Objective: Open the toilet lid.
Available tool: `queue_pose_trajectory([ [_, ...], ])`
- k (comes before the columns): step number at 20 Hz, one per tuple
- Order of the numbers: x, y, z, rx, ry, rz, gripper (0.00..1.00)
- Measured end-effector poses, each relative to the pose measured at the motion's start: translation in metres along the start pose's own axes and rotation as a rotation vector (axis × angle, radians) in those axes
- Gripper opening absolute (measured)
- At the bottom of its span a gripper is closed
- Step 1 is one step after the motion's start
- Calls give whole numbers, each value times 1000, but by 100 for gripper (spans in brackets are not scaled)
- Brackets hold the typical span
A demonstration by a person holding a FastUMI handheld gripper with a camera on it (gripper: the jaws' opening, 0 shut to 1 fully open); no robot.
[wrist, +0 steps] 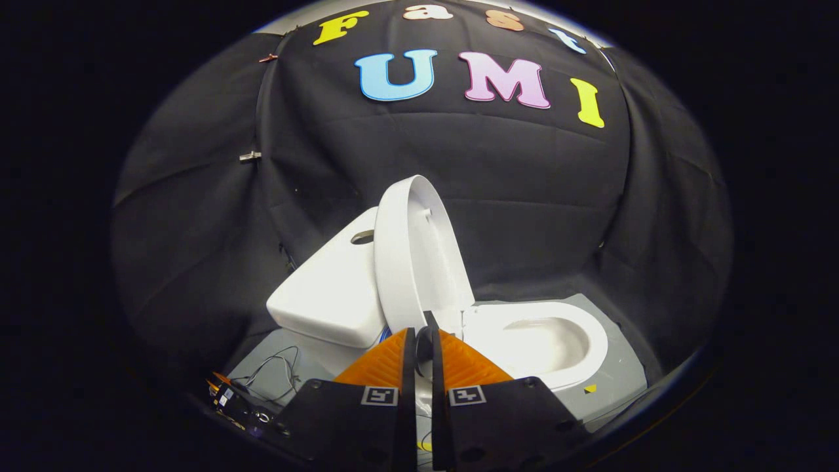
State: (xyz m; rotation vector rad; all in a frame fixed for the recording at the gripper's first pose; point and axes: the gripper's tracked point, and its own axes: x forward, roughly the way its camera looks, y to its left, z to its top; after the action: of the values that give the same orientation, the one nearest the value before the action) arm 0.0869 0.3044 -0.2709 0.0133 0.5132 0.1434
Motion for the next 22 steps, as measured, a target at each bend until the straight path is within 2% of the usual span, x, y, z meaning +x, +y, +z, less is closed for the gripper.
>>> queue_pose_trajectory([
  [2, -5, 7, 6, 1, -19, 36, 14],
  [4, -14, 12, 19, -31, -57, 45, 24],
  [8, -19, 5, 22, -60, -77, 41, 99],
  [11, -23, -1, 19, -48, -75, 35, 99],
  [15, -44, -2, 26, -19, -91, 84, 99],
  [22, -80, -41, 69, -41, -200, 63, 98],
])
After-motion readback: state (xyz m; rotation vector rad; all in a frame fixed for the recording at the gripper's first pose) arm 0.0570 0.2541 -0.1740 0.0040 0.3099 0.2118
